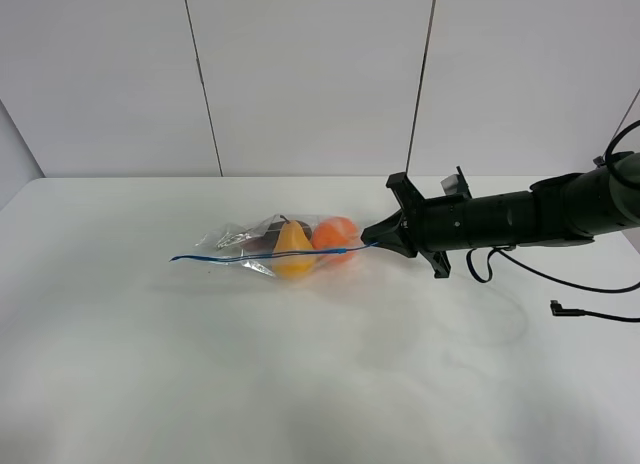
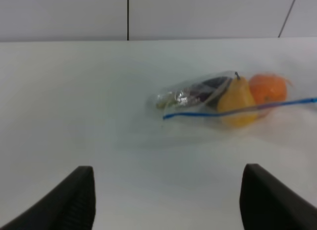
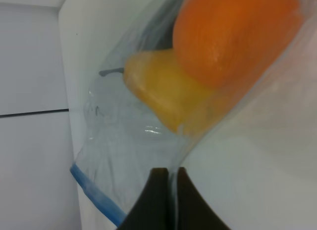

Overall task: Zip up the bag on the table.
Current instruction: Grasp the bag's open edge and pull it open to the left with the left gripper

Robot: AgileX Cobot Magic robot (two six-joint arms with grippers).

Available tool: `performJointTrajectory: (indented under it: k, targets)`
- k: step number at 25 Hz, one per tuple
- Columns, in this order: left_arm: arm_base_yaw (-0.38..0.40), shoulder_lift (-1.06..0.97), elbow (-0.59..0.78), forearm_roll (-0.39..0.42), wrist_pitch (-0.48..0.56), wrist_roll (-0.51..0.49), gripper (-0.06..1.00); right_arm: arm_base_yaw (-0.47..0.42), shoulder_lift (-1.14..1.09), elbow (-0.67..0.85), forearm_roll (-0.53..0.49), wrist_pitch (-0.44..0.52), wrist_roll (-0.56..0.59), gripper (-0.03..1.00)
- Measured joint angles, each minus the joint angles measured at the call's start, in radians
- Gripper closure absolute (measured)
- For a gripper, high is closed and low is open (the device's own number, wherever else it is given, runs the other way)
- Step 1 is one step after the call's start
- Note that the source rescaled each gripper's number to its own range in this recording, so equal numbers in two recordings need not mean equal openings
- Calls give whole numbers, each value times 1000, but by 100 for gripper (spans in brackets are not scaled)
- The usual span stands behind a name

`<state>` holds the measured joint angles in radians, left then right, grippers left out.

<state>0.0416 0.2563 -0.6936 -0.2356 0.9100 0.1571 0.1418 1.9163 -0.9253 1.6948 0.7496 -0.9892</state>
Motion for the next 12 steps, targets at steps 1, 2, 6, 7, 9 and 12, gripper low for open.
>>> performJointTrajectory:
  k: [1, 2, 6, 7, 9, 12]
  targets:
    - [0, 41, -8, -1, -23, 3, 7, 0, 0, 0, 0, 0, 0, 97]
    - [0, 75, -14, -2, -50, 3, 7, 0, 0, 0, 0, 0, 0, 97]
    - [0, 216, -17, -2, -162, 24, 7, 0, 0, 0, 0, 3, 0, 97]
    - [0, 249, -17, -2, -186, 29, 7, 0, 0, 0, 0, 5, 0, 97]
    - [0, 306, -17, -2, -223, 50, 7, 0, 0, 0, -4, 8, 0, 97]
    - [0, 384, -17, -2, -247, 82, 7, 0, 0, 0, -8, 16, -4, 97]
